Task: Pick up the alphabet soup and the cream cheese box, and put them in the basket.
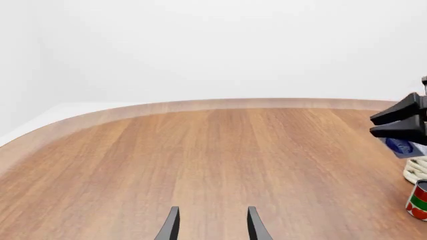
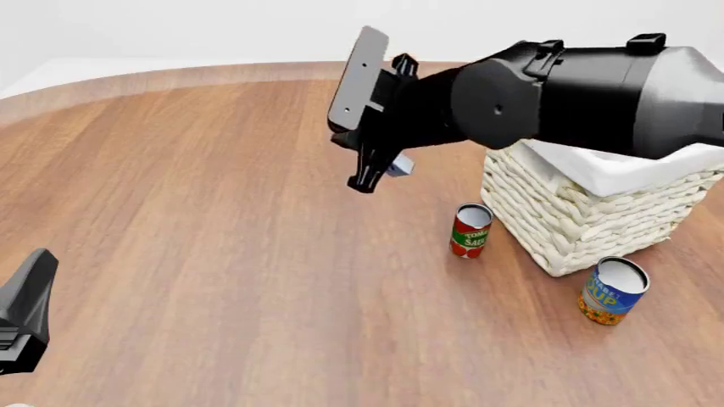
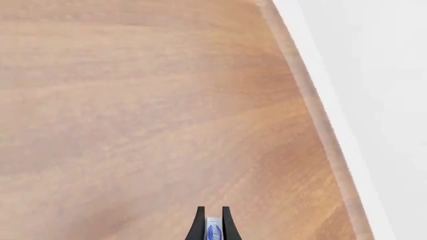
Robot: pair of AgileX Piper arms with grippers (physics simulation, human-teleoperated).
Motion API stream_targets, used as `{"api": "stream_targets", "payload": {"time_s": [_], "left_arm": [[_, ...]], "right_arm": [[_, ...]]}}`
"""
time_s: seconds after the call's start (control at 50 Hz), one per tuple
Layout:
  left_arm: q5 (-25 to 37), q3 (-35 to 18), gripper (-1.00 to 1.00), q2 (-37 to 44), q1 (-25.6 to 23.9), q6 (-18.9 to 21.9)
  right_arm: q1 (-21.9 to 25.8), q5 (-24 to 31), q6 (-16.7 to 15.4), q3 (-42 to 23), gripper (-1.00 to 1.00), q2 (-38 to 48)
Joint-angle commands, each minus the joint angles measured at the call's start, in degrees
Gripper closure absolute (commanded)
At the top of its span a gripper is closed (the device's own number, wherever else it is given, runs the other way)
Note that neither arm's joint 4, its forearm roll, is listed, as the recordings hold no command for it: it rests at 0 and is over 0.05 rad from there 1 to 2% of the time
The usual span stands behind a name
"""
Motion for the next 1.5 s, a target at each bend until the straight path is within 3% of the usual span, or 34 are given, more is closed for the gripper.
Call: {"api": "stream_targets", "payload": {"time_s": [0.02,0.3,0.42,0.52,0.68,0.94,1.0,1.5], "left_arm": [[0.0,0.0,-1.0,0.0,0.0,0.0],[0.0,0.0,-1.0,0.0,0.0,0.0],[0.0,0.0,-1.0,0.0,0.0,0.0],[0.0,0.0,-1.0,0.0,0.0,0.0],[0.0,0.0,-1.0,0.0,0.0,0.0],[0.0,0.0,-1.0,0.0,0.0,0.0],[0.0,0.0,-1.0,0.0,0.0,0.0],[0.0,0.0,-1.0,0.0,0.0,0.0]], "right_arm": [[2.72,-3.18,5.98,3.33,1.0,-6.84],[3.97,-6.96,12.33,7.91,1.0,-12.42],[2.52,-7.78,13.56,6.51,1.0,-11.09],[4.04,-10.29,17.24,10.64,1.0,-15.78],[4.11,-11.79,19.8,11.83,1.0,-17.21],[4.46,-12.93,21.44,13.93,1.0,-20.69],[4.1,-14.35,23.34,14.8,1.0,-21.79],[3.27,-14.1,23.84,14.47,1.0,-21.72]]}}
